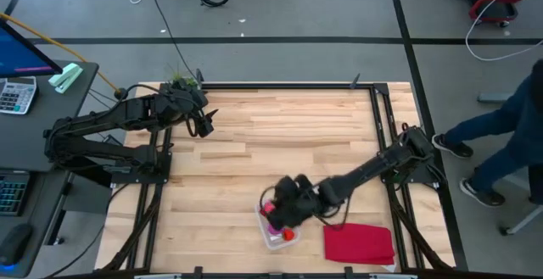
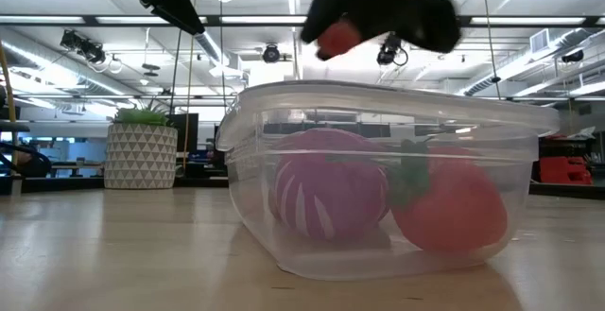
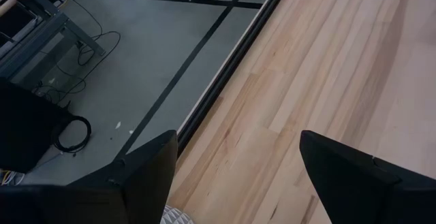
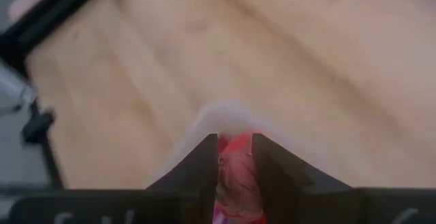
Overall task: Pick and placing Produce into tupperware
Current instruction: Put the top pink peach into the transparent bin, then adjust the transparent bin
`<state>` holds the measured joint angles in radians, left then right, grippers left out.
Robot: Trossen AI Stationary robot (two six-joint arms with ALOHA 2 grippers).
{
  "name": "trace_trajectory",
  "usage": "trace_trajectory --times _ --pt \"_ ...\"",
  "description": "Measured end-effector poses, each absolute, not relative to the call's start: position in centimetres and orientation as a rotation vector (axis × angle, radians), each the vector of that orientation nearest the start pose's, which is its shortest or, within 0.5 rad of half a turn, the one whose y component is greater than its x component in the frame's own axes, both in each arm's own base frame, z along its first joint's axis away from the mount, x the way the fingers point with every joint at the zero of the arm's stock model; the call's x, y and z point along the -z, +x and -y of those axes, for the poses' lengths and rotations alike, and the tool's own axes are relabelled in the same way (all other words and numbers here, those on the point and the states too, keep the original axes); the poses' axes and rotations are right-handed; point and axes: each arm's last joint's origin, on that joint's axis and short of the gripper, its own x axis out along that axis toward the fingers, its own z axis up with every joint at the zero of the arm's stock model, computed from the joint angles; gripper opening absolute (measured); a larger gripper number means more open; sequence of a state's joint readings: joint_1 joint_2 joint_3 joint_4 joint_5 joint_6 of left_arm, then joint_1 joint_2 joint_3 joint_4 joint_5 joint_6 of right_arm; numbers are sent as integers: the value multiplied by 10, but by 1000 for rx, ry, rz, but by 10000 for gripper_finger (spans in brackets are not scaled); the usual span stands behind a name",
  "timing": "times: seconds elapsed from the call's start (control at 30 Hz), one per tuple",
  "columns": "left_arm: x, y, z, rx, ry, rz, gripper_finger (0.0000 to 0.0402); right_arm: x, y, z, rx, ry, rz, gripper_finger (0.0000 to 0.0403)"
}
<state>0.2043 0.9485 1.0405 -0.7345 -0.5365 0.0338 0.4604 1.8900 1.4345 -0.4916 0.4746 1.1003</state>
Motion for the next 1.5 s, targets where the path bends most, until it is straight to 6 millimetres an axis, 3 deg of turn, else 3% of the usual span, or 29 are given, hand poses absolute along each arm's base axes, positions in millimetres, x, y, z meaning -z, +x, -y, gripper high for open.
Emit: trace_trajectory --times 0.13,0.27,0.57,0.77,1.13,1.5 --pt "-345 172 -51 -710 123 -655 316 -221 354 -192 414 641 -756 107" --pt "-345 172 -51 -711 119 -654 316 -210 341 -203 425 630 -774 123" --pt "-345 172 -51 -711 119 -654 316 -181 336 -180 533 604 -807 162" --pt "-345 172 -51 -711 119 -654 316 -179 338 -173 517 642 -875 173" --pt "-345 172 -51 -711 119 -654 316 -176 326 -189 491 737 -984 152" --pt "-344 172 -51 -711 119 -655 316 -172 315 -185 630 748 -1044 100"
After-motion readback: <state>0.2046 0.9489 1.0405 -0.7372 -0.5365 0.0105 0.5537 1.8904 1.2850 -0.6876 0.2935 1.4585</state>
